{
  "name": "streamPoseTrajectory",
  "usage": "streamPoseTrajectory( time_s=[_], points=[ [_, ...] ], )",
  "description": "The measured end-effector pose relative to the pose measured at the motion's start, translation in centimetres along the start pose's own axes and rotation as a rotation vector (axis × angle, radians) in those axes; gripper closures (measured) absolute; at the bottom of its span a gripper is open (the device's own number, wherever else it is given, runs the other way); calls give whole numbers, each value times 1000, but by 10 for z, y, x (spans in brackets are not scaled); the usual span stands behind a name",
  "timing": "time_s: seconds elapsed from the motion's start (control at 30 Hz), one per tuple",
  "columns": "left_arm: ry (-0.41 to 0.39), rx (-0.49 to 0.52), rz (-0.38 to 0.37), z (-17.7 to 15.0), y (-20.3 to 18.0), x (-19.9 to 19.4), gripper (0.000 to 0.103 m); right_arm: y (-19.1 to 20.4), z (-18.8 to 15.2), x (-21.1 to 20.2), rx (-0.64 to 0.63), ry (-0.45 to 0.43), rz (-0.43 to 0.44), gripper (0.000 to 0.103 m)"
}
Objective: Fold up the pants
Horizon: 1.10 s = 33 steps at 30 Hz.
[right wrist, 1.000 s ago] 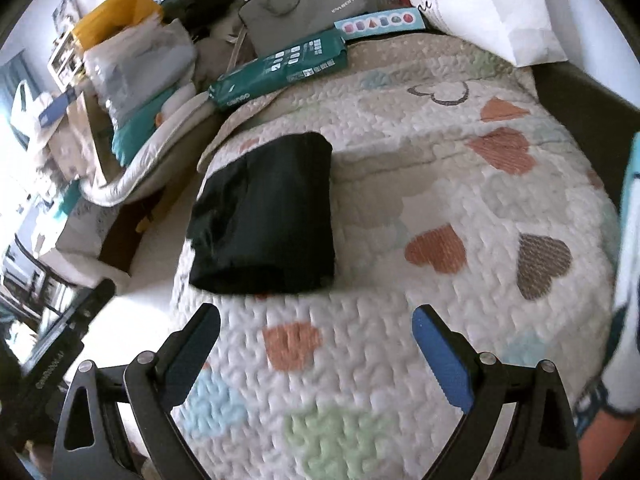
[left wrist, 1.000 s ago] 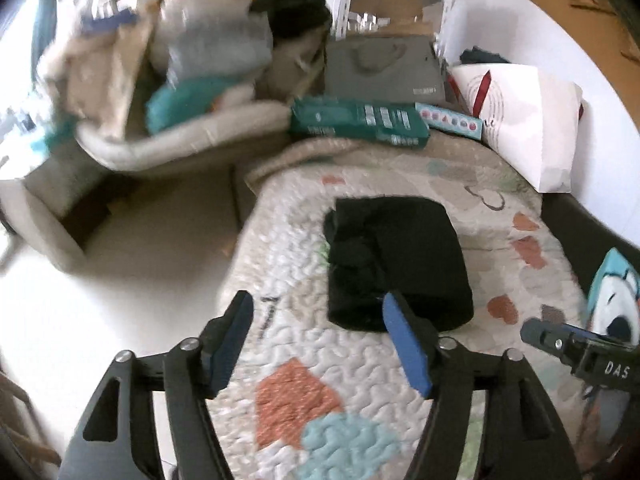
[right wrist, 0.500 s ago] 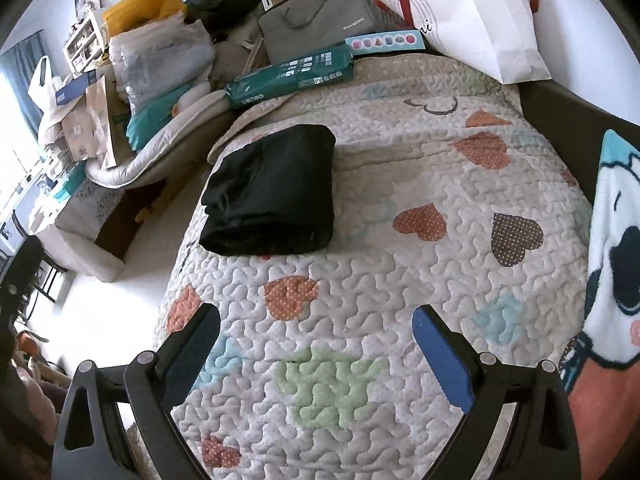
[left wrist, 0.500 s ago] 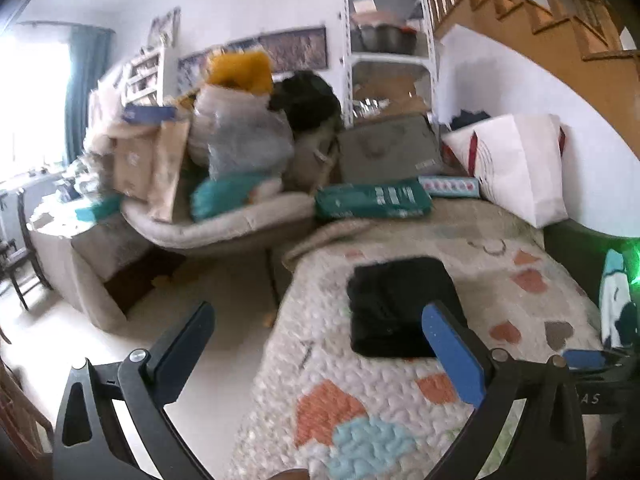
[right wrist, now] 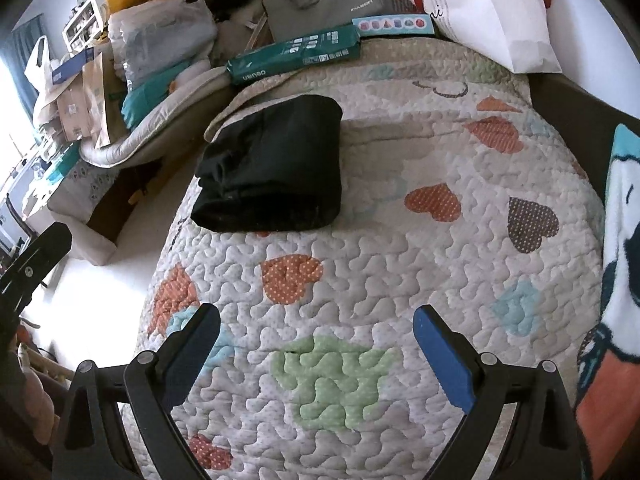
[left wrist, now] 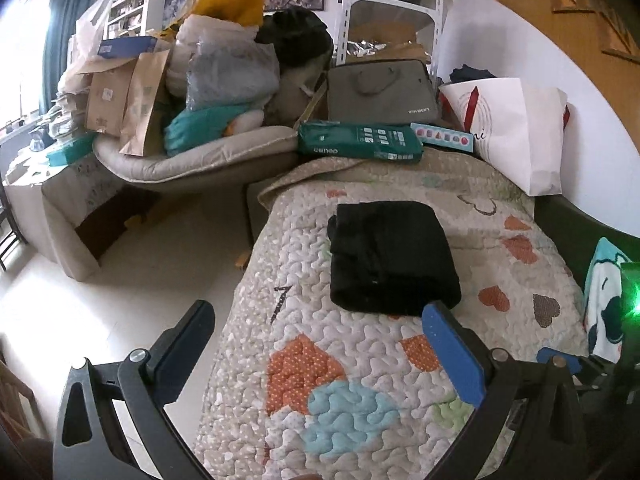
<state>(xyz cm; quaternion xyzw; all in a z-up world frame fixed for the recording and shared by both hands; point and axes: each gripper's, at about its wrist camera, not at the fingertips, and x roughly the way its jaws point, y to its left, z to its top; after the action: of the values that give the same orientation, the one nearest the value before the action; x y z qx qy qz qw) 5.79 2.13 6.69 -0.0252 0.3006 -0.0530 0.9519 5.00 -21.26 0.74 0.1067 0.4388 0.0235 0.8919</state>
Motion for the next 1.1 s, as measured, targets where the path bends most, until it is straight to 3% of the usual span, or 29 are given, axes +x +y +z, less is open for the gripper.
streamPoseTrajectory(
  time_s=[1.1],
  points=[
    [156,-19,3,-11,-2,35,0,13,-5,3,-69,-16,-52,4]
  ],
)
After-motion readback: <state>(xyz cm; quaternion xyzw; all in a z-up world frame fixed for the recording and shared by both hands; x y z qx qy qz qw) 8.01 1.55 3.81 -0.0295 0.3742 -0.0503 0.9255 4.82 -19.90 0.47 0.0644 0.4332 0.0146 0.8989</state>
